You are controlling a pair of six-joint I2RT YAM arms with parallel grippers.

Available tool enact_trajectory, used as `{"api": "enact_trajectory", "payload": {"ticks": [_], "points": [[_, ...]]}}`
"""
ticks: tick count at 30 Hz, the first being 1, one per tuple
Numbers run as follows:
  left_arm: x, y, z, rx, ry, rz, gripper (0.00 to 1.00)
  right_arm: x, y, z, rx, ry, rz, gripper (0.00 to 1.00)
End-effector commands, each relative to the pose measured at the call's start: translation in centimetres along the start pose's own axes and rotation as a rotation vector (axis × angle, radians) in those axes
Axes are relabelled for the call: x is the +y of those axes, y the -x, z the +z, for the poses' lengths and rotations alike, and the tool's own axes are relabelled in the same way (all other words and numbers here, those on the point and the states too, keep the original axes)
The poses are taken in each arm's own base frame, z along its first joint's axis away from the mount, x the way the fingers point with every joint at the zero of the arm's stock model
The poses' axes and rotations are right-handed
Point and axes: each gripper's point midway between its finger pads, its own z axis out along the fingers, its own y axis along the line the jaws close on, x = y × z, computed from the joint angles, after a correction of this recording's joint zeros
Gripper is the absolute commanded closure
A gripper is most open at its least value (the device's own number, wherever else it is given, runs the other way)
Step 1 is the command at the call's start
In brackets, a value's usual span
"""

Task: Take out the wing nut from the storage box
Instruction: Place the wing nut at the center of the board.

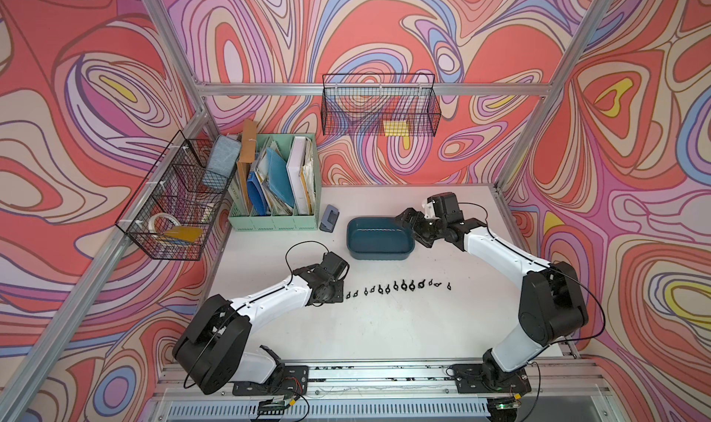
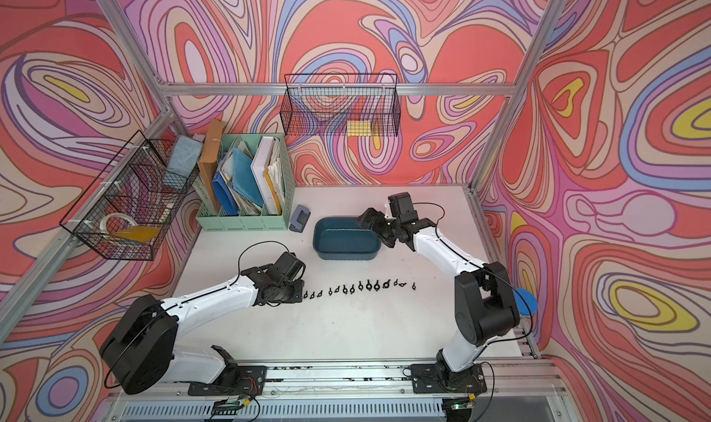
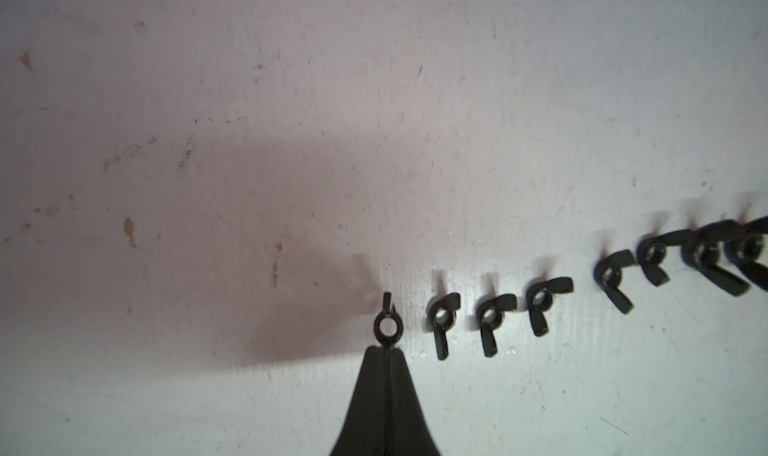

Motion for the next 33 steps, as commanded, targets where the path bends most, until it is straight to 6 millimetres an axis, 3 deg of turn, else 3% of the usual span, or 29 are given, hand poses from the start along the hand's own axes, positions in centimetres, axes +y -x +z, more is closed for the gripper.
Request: {"api": "enact_trajectory", "payload": {"ticks": [1,10,17,24,29,33], "points": [[-0.1,-0.6,0.6,0.014,0.005,0.006,1.0,0.2,0.5,-0.3,-0.006,0.005,-0.001,0.02],[0.0,-0.9,1.2,0.033,0.015,0.013,1.0,0.0,0.3,-0.4,-0.005,0.0,0.004,0.02],[-0.1,-0.9,0.9,0.029,0.01,0.015,0.8,0.0,0.3,-0.5,-0.01,-0.004,0.0,0.02],[0.0,0.3,-1.0,-0.015,0.021,0.011,0.71,-0.1,0.6,-0.9,-0.027,-0.018,-0.015,0.02],[0.2,2.7,-3.4,-0.081,0.057,0.028,0.51,-0.3,1.4,-1.8,-0.059,-0.043,-0.047,0.02],[0.6,4.9,-5.3,-0.134,0.099,0.037,0.29,-1.2,2.0,-2.6,-0.087,-0.089,-0.061,0.02]]}}
